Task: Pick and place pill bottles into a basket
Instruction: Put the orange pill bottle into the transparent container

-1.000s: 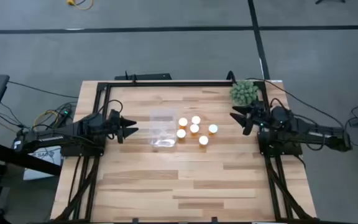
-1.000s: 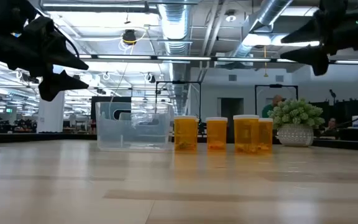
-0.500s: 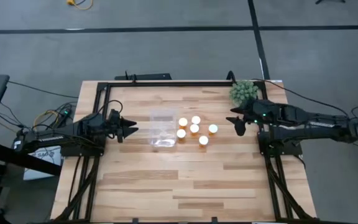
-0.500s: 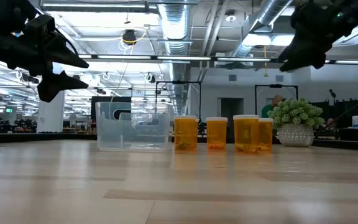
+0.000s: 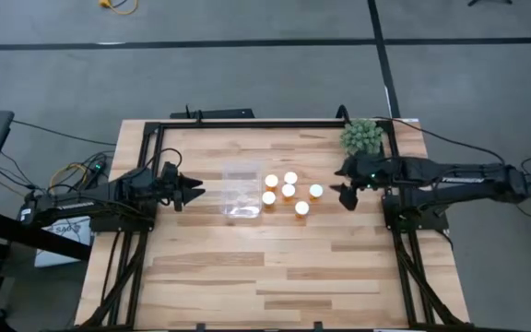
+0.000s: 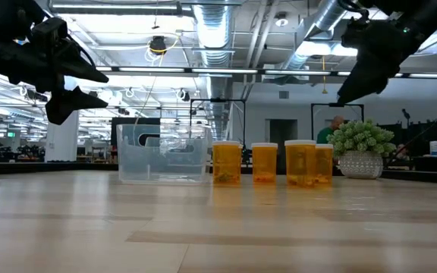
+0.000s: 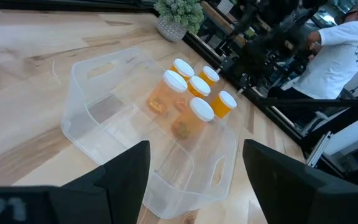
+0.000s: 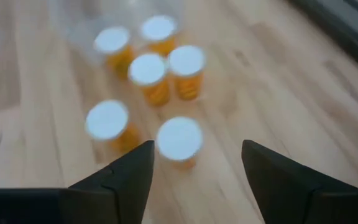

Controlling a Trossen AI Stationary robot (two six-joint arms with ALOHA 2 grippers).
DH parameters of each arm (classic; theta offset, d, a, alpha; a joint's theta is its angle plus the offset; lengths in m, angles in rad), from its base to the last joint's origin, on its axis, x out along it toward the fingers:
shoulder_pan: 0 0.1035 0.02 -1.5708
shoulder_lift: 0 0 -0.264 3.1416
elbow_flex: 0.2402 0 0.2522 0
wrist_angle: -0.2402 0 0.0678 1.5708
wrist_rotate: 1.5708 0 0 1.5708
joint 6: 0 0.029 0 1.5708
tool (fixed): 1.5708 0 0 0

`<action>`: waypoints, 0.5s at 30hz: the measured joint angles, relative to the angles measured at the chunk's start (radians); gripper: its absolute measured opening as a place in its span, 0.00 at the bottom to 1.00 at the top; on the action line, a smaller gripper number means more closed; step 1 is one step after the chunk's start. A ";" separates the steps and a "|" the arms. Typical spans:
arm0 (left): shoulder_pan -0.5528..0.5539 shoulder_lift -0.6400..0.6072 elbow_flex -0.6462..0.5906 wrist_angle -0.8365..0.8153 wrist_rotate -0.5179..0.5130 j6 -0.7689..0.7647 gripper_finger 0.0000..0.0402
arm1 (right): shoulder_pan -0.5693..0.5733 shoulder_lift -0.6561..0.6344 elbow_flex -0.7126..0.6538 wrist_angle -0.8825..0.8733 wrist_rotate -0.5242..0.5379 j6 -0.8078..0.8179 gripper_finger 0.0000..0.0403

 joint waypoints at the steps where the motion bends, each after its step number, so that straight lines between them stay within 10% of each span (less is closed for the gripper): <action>1: 0.000 0.000 0.000 0.000 0.000 0.000 0.62 | 0.012 0.017 0.000 0.009 0.000 -0.025 0.62; 15: 0.000 0.000 0.000 0.000 0.000 -0.009 0.62 | 0.052 0.202 0.004 0.075 -0.008 -0.004 0.75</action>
